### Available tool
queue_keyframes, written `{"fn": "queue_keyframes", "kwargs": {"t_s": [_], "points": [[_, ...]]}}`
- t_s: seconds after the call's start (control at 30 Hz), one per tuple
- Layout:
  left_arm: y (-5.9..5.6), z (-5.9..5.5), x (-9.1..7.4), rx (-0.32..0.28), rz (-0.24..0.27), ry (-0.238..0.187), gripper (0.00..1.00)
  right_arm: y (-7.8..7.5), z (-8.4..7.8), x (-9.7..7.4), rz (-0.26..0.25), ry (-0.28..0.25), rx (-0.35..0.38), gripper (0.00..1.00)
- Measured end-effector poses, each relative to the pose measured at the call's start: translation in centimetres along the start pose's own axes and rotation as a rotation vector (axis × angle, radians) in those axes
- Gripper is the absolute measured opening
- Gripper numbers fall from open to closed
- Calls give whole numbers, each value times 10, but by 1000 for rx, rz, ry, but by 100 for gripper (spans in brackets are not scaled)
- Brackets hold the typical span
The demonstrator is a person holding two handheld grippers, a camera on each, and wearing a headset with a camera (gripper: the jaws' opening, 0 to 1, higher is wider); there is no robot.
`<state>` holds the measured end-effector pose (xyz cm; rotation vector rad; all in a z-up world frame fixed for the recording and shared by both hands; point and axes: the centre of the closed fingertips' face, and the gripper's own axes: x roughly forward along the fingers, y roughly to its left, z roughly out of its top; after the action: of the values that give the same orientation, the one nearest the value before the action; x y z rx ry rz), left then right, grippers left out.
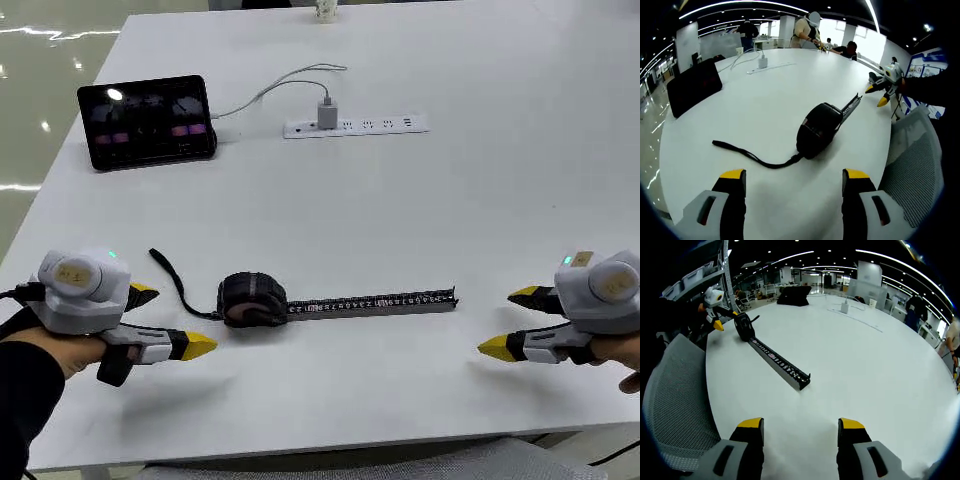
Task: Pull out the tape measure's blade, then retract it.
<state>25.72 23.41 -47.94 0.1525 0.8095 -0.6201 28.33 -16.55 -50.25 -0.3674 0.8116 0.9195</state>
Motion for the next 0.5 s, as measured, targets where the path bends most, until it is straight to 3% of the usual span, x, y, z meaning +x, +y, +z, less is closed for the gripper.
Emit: {"fn": "queue_keyframes", "kwargs": {"t_s": [0.17, 0.37, 0.5], "points": [[0, -6, -7, -18, 25, -24, 77, 1, -6, -6, -16, -8, 19, 63], [5, -7, -24, -17, 73, -84, 79, 4, -16, -17, -35, -2, 28, 65], [9, -17, -30, -60, 86, -83, 84, 6, -21, -23, -42, -11, 36, 68]]}}
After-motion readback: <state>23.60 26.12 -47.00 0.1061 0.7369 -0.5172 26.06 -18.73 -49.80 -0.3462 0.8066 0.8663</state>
